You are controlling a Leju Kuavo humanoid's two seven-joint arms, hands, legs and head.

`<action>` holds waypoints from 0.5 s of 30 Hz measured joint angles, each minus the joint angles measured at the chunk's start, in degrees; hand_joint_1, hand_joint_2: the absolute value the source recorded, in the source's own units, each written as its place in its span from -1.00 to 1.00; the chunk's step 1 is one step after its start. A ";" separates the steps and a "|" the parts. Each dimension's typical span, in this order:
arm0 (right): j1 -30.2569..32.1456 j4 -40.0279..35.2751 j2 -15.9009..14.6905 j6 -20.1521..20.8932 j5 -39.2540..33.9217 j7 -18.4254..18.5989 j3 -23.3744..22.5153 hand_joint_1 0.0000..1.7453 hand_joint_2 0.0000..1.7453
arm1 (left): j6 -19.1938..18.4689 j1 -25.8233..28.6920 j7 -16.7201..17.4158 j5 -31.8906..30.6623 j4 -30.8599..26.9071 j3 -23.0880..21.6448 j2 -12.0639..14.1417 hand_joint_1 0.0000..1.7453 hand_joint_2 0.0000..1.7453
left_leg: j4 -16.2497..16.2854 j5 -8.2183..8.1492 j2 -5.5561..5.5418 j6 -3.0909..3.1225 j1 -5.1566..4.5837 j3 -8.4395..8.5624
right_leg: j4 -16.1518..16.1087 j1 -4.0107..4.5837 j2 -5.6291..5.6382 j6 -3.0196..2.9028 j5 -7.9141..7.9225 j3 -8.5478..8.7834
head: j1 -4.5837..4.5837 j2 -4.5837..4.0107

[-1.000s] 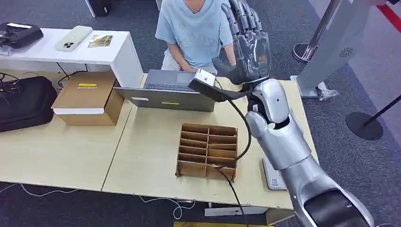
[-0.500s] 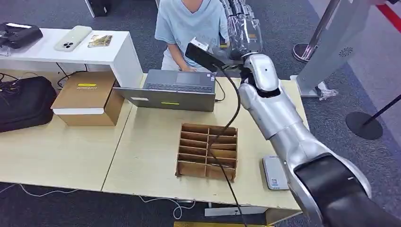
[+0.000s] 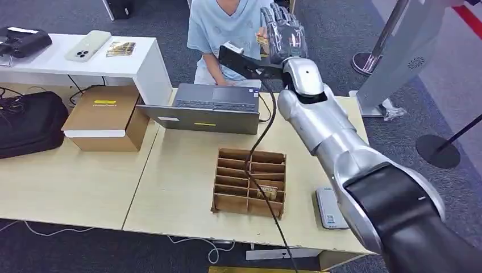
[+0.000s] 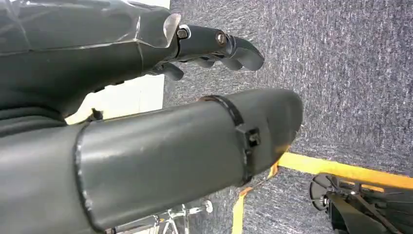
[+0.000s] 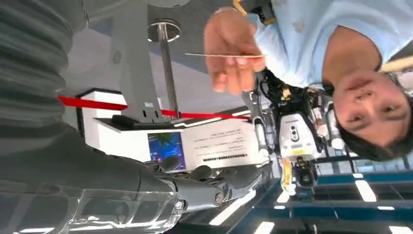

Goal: Pass the card to the sensor for recognition and then transmit it.

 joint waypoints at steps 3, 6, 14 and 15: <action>-0.46 1.09 0.02 0.24 -0.63 0.02 -0.59 -1.00 1.00 | 0.07 0.00 0.00 0.07 0.00 0.00 0.00 -1.00 -1.00 | 0.01 0.00 0.00 0.00 0.00 0.00 | 0.00 0.00 0.01 0.00 0.00 0.00 | -0.02 0.00; -0.84 1.90 0.04 0.42 -0.63 0.11 -0.81 -1.00 1.00 | 0.13 -0.01 0.00 0.11 0.00 0.00 0.00 -1.00 -1.00 | 0.01 0.00 0.00 0.00 0.00 0.01 | 0.00 0.00 0.01 0.00 0.01 0.00 | 0.00 0.00; -1.63 3.49 0.04 0.24 -1.05 -0.26 -2.03 0.70 1.00 | 0.15 -0.01 0.00 0.04 0.00 0.00 0.00 -1.00 -1.00 | 0.01 0.00 0.01 0.00 0.01 0.01 | 0.01 0.01 0.01 0.00 0.00 -0.01 | 0.00 0.00; -1.63 3.63 0.04 0.18 -1.33 -0.46 -2.21 1.00 1.00 | 0.15 0.00 0.00 -0.02 0.00 0.00 0.00 -1.00 -1.00 | 0.01 0.00 0.01 0.00 0.01 0.01 | 0.01 0.01 0.01 0.00 0.00 -0.01 | 0.00 0.00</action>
